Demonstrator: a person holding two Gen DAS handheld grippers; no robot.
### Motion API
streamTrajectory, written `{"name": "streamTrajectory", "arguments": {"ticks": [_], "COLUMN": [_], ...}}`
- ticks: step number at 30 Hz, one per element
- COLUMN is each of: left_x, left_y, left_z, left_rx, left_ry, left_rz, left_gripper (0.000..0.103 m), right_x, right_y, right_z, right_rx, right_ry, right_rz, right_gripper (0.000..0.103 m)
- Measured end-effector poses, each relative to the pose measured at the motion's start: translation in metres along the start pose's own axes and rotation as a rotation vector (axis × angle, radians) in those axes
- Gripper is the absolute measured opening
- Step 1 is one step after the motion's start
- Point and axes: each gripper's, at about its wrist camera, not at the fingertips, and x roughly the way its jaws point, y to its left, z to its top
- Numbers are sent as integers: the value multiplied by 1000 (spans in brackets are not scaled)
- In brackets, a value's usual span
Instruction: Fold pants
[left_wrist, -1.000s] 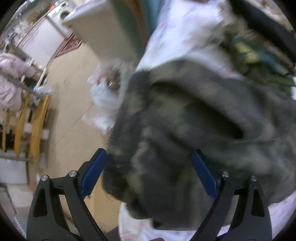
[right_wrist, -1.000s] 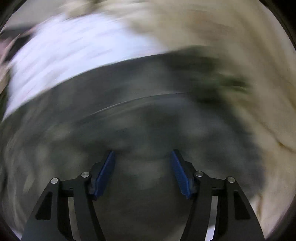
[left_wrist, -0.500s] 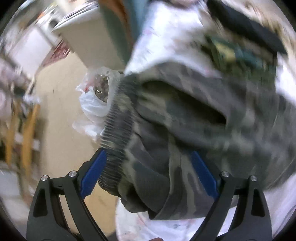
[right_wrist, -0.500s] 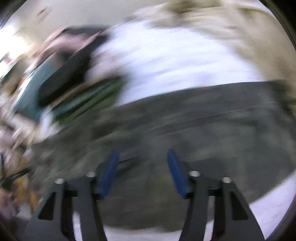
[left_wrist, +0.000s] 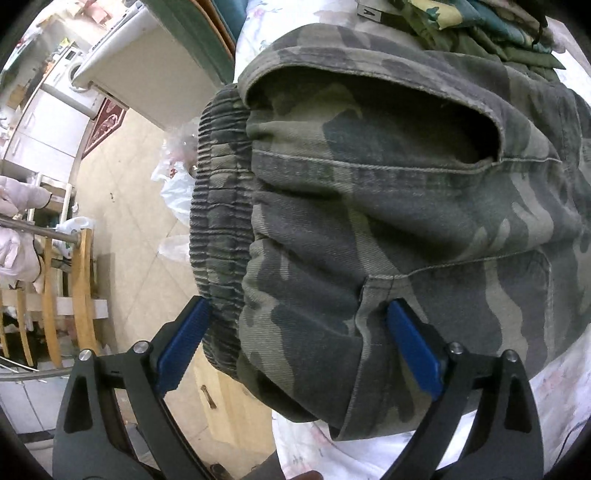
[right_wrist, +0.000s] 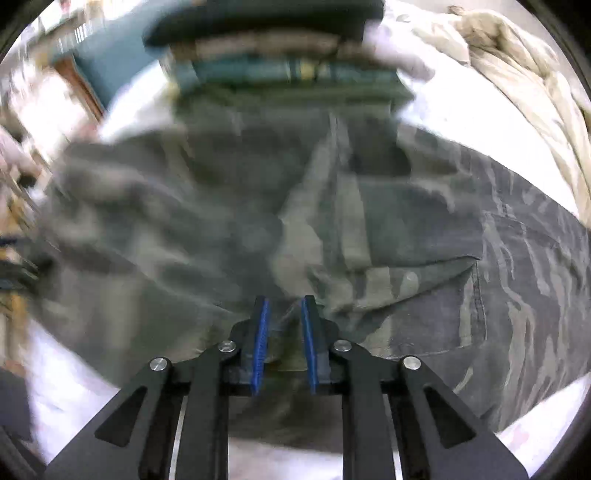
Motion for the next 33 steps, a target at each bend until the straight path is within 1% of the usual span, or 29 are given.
{"name": "streamTrajectory", "arguments": {"ticks": [1,3,4,6,7,8,9,10,11,12,13,14,16,18,19,20,21,22,23,24,26,27,28,30,31,32,33], "left_x": [1,3,6,9,9,10,7,3,0,-8,-18,-27,-53,-79,-86,-84,-79,-67,-61,-52,-38,-29,-14,11,26,32,36], "left_y": [0,-1,4,9,10,14,17,22,27,32,37,40,50,59,64,67,67,64,58,44,28,20,14,5,5,5,4], "left_z": [0,0,-1,-1,-1,0,0,1,1,3,6,8,14,18,22,28,33,42,48,59,71,76,83,84,87,89,90], "left_rx": [2,3,2,-4,-4,-5,-10,-19,-30,-44,-53,-60,-76,-99,-136,-185,-215,-242,-233,-203,-153,-123,-103,-95,-95,-89,-74], "left_ry": [1,6,10,17,22,23,20,10,-2,-21,-53,-84,-157,-255,-296,-304,-297,-276,-266,-255,-251,-241,-215,-160,-133,-133,-139], "left_rz": [-2,-6,-8,-16,-23,-27,-32,-37,-47,-63,-73,-71,-80,-112,-132,-207,-277,-375,-391,-364,-324,-286,-244,-202,-189,-184,-173], "left_gripper": [96,96,96,96,96,96,95,95,94,94,94,94,88,87,87,86,79,74,62,52,44,41,39,38,38,39,40], "right_x": [-2,8,20,48,58,57,54,46,30,17,6,-2,1,13,22,30,45,54,63,64,66,69,73,84,94,104,114], "right_y": [9,33,43,46,46,45,44,43,39,35,31,26,15,4,12,12,17,17,13,10,5,3,2,0,2,0,-2], "right_z": [1,0,-7,-20,-24,-24,-21,-14,-6,2,13,26,46,64,67,78,94,102,110,112,114,117,119,122,127,127,129], "right_rx": [-3,-48,-81,-114,-120,-117,-107,-80,-56,-53,-59,-63,-43,-7,-6,-10,-17,-21,-14,-2,26,30,27,20,21,24,27], "right_ry": [0,29,76,139,146,140,151,145,93,55,14,-17,-31,-27,-27,-26,-19,-7,4,9,14,22,37,46,57,76,95], "right_rz": [76,143,150,56,37,33,36,74,138,153,125,76,28,14,-2,-19,-25,-29,-33,-24,20,30,22,-44,-56,-60,-73], "right_gripper": [18,18,17,15,15,15,16,20,22,21,21,22,22,22,22,22,22,22,22,22,22,22,22,20,21,20,17]}}
